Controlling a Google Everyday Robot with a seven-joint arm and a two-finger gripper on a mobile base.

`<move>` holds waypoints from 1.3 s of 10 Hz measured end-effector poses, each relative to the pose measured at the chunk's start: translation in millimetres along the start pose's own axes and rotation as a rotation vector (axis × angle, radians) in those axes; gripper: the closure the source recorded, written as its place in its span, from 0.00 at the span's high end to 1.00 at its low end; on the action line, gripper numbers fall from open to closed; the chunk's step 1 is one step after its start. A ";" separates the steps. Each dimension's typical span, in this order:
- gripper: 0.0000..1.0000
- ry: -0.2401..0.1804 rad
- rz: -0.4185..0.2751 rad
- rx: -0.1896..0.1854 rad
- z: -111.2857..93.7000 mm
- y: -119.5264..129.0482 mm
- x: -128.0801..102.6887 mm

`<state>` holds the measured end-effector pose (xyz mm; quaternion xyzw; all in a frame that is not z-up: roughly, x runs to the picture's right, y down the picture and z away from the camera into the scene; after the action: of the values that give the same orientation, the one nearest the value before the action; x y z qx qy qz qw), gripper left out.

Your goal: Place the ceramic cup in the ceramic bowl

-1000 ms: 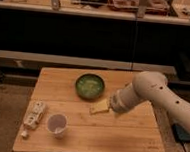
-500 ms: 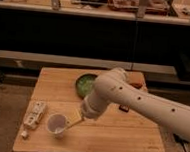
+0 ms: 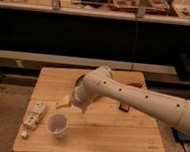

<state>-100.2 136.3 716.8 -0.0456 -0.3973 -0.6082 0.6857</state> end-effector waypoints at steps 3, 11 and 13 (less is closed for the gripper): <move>0.78 0.047 0.096 0.021 18.5 21.1 22.8; 0.78 0.033 -0.038 0.051 -0.6 43.6 -14.4; 0.78 0.026 -0.079 0.029 6.3 44.6 -25.3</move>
<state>-63.0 171.4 724.6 -0.0121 -0.3988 -0.6295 0.6668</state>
